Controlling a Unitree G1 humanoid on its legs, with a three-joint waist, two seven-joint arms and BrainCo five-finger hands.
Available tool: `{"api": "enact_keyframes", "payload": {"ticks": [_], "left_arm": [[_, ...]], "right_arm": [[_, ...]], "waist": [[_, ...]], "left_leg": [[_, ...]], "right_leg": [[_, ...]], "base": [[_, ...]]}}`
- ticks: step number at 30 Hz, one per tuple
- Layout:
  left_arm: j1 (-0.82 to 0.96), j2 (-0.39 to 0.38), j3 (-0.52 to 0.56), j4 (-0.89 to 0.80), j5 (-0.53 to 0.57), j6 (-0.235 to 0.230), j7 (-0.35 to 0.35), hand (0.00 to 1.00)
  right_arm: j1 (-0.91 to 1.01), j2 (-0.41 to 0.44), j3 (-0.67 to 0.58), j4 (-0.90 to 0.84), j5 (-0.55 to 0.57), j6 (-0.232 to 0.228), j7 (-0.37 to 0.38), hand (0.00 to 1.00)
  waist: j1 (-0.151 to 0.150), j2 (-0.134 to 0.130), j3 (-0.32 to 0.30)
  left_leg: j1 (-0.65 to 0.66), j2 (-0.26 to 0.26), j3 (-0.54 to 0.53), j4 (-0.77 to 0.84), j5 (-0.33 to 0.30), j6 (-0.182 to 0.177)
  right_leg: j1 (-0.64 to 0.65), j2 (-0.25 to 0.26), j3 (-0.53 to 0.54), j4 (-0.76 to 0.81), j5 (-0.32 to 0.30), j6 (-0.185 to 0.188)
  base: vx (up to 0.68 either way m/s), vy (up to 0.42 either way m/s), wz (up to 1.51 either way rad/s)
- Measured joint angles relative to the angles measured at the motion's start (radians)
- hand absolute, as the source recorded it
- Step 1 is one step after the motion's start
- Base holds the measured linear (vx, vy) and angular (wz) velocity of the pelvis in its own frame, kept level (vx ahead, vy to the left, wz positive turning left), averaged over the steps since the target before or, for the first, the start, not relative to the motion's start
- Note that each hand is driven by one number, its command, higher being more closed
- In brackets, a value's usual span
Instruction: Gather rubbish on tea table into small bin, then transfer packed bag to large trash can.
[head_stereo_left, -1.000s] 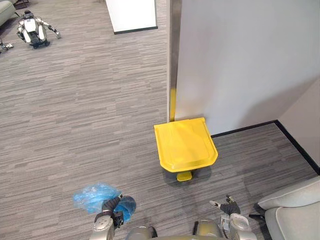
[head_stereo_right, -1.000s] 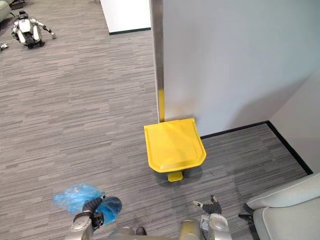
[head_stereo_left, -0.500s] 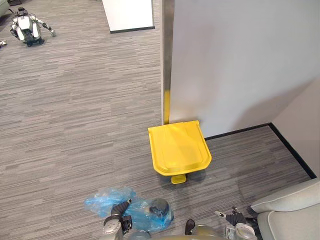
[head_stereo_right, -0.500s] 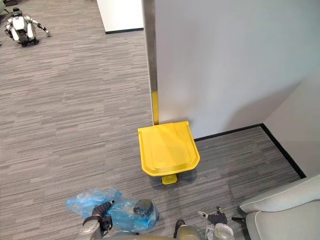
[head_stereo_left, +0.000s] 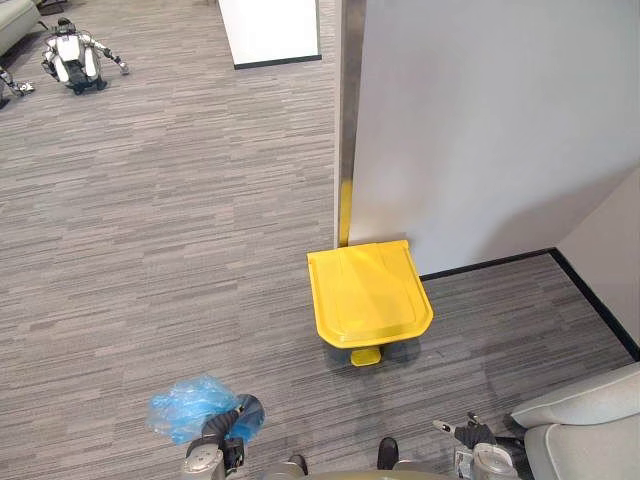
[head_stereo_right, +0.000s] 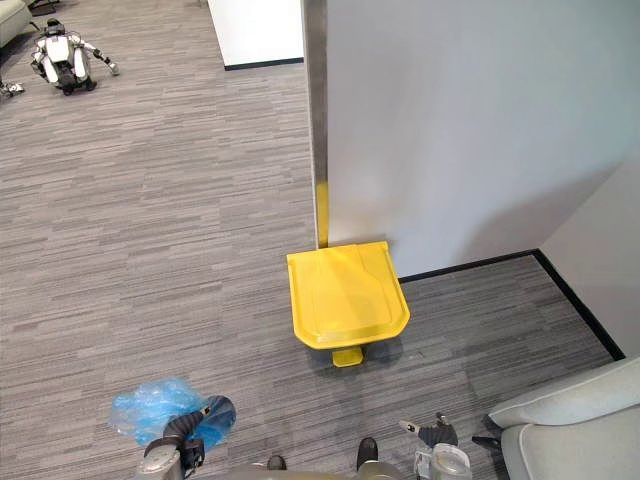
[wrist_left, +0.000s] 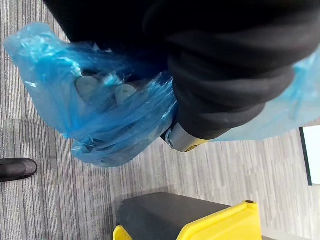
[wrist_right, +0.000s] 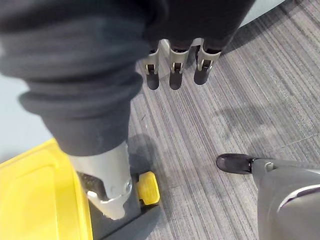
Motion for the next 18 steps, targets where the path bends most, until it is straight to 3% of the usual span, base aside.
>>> {"api": "enact_keyframes", "payload": {"ticks": [3, 6, 8, 9, 10, 11, 13, 17, 18], "left_arm": [[-0.001, -0.001, -0.006, 0.000, 0.000, 0.000, -0.001, 1.00], [-0.001, -0.005, -0.013, -0.004, 0.000, 0.001, -0.002, 1.00], [0.000, -0.005, -0.031, -0.005, 0.000, 0.002, -0.003, 1.00], [0.001, -0.007, -0.037, -0.009, 0.000, 0.003, -0.004, 1.00], [0.000, -0.009, -0.036, -0.030, -0.001, 0.003, -0.003, 1.00], [-0.005, -0.013, -0.035, -0.048, -0.001, 0.002, -0.001, 1.00], [-0.018, -0.014, -0.035, -0.049, -0.002, 0.003, 0.006, 1.00], [-0.086, -0.014, -0.035, -0.055, -0.002, 0.006, 0.020, 1.00], [-0.105, -0.031, -0.038, -0.055, -0.001, 0.006, 0.023, 1.00]], "right_arm": [[-0.001, -0.009, 0.000, -0.001, 0.000, 0.000, 0.000, 0.00], [-0.007, -0.017, -0.001, -0.005, 0.000, 0.000, -0.001, 0.00], [0.009, -0.007, -0.002, -0.029, 0.000, 0.003, -0.002, 0.00], [0.019, 0.000, -0.006, -0.043, 0.001, 0.003, -0.002, 0.00], [0.033, 0.013, -0.017, -0.068, 0.002, 0.003, -0.003, 0.00], [0.033, 0.028, -0.016, -0.083, 0.003, 0.002, -0.002, 0.00], [0.025, 0.050, -0.015, -0.098, 0.006, 0.003, -0.002, 0.00], [0.045, 0.059, -0.029, -0.141, 0.026, 0.009, -0.008, 0.00], [0.046, 0.053, -0.056, -0.144, 0.036, 0.023, -0.009, 0.00]], "waist": [[-0.001, -0.008, 0.002], [-0.001, -0.021, 0.004], [-0.003, -0.045, 0.023], [-0.005, -0.047, 0.028], [-0.007, -0.052, 0.038], [-0.004, -0.037, 0.057], [-0.001, -0.042, 0.074], [-0.006, -0.084, 0.097], [-0.009, -0.081, 0.103]], "left_leg": [[-0.007, -0.002, 0.000, 0.001, -0.004, -0.005], [-0.043, -0.012, -0.017, 0.034, -0.034, 0.005], [-0.056, -0.030, -0.024, 0.109, -0.083, 0.022], [-0.055, -0.027, -0.042, 0.127, -0.100, 0.027], [-0.054, -0.026, -0.054, 0.166, -0.125, 0.041], [-0.054, -0.007, -0.056, 0.221, -0.154, 0.053], [-0.048, 0.017, -0.056, 0.297, -0.207, 0.053], [-0.049, 0.011, -0.059, 0.404, -0.304, 0.028], [-0.042, 0.008, -0.089, 0.430, -0.337, 0.017]], "right_leg": [[-0.011, -0.001, 0.010, 0.002, -0.003, 0.006], [-0.100, -0.018, 0.028, 0.140, -0.072, 0.024], [-0.150, -0.063, 0.028, 0.309, -0.159, 0.065], [-0.151, -0.073, 0.020, 0.351, -0.170, 0.079], [-0.196, -0.090, 0.021, 0.489, -0.177, 0.100], [-0.289, -0.088, 0.021, 0.640, -0.198, 0.125], [-0.354, -0.063, 0.022, 0.627, -0.229, 0.081], [-0.392, -0.045, 0.025, 0.416, -0.219, 0.090], [-0.394, -0.036, 0.053, 0.445, -0.162, 0.051]], "base": [[-0.08, -0.003, -0.10], [-0.07, 0.007, -0.10], [-0.04, 0.051, 0.08], [0.00, 0.056, 0.26], [0.01, 0.020, 0.24], [0.04, 0.016, 0.14], [0.09, -0.025, -0.07], [0.14, -0.143, 0.17], [0.23, -0.184, 0.49]]}}
